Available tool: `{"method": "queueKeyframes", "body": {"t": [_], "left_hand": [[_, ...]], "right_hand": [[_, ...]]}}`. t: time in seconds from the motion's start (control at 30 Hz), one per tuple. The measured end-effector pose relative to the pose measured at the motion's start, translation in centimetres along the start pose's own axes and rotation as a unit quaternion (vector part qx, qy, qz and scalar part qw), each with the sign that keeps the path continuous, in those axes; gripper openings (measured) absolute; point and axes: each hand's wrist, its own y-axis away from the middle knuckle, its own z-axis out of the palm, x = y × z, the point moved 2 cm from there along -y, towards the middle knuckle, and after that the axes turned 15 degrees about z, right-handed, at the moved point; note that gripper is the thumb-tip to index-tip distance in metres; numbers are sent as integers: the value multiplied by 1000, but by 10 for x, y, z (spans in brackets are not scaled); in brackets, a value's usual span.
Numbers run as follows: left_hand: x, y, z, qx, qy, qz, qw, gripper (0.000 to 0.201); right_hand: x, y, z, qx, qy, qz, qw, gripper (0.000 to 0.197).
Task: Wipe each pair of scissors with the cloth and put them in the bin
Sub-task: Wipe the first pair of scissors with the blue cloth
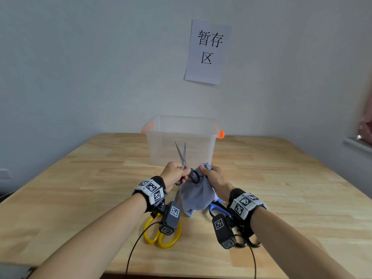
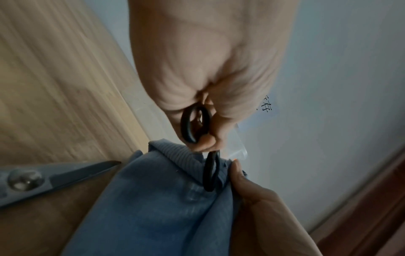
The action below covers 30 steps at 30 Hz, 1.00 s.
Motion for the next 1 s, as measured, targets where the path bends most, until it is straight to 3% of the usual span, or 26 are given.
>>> {"method": "queueKeyframes", "body": {"t": [0.13,0.33,0.4,0.5,0.63,0.83,1.0], "left_hand": [[-1,0,-6,34,6,24,999,18],[-4,5,-10,52,-22,40,998,55],[-2,7,-11,57,-42,46,996,54],[2,10,-12,69,-77,54,993,49],[7,13,-13,80,-129,66,986,46],[14,13,-9,32,-224,91,970,40],[20,13,-7,0,-322,112,940,47]], "right_hand": [[-3,1,2,-4,5,15,1000,24],[-13,4,0,-27,-14,39,999,44],[-16,6,-4,-14,-8,38,999,43],[-18,8,-11,12,-14,43,999,25],[-24,12,-17,63,-8,67,996,20],[-28,13,-16,128,23,73,989,32],[-38,12,-20,207,0,4,978,20]]}}
